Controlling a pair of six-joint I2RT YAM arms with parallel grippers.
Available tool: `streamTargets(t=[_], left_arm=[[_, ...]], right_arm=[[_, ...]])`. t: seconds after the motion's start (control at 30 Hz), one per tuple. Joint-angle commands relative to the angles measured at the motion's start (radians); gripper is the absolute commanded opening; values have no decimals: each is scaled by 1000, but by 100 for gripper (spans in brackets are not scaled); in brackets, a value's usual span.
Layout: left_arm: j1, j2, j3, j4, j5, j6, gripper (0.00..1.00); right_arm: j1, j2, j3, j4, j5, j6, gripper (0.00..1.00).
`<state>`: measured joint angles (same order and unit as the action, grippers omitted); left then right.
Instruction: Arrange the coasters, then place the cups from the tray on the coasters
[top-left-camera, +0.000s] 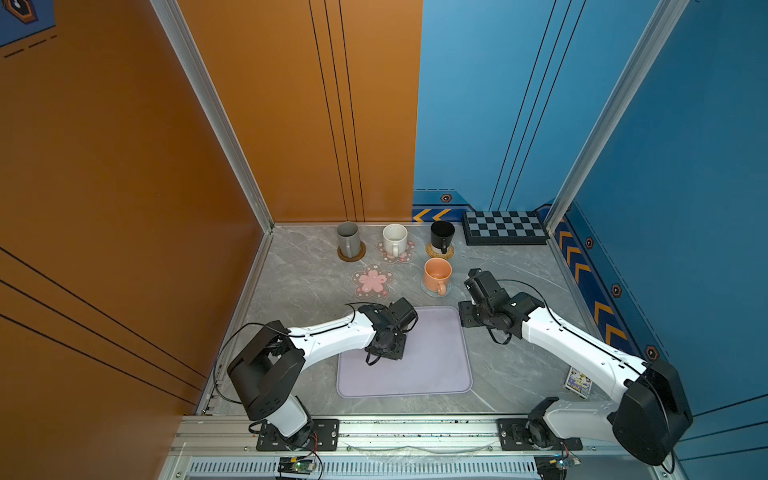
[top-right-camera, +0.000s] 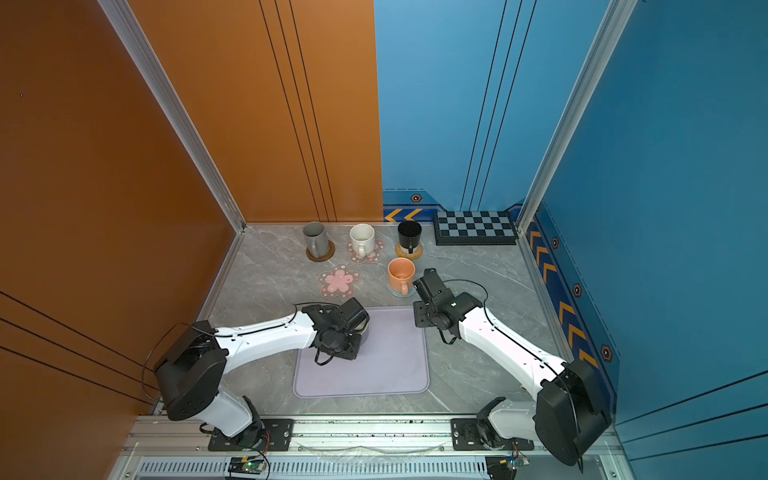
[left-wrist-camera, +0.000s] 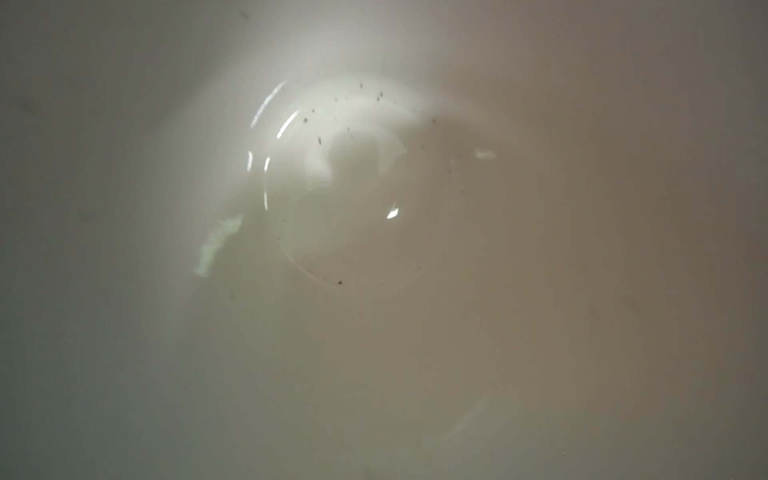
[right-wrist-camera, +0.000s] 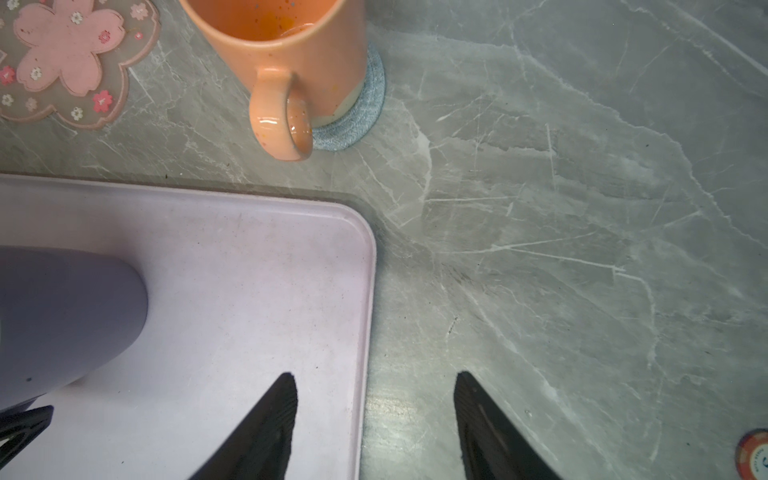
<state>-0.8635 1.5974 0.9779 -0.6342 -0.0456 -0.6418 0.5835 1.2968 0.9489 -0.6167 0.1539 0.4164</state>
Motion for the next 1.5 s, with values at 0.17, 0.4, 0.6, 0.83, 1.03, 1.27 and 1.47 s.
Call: streamTargets(t=[0.17,0.4,0.6,0.83,1.03,1.27,1.47], left_arm=[[-3,17,22,31,-57,-34,32],[1,33,24,39,-65,-50,27],[2,48,31,39,-65,-52,20],[3,46,24,39,-71,-58,10],[2,25,17,38,-76,-46,3],[4,0,13,36,-82,-29,0],[0,-11,10,36,-90,-15,0]], right_arm=[[-1,-32,-19,-6,21,-7,63],[-3,-32,-18,-6,21,-7,63],[-5,-31,-16,-6,21,-7,63],[-4,-32,-23,-7,20,-4,63],[-5,-37,-25,-7,22,-3,63],[-4,-40,-26,-8,19,-1,63],[-5,-47,-31,-8,19,1,63]])
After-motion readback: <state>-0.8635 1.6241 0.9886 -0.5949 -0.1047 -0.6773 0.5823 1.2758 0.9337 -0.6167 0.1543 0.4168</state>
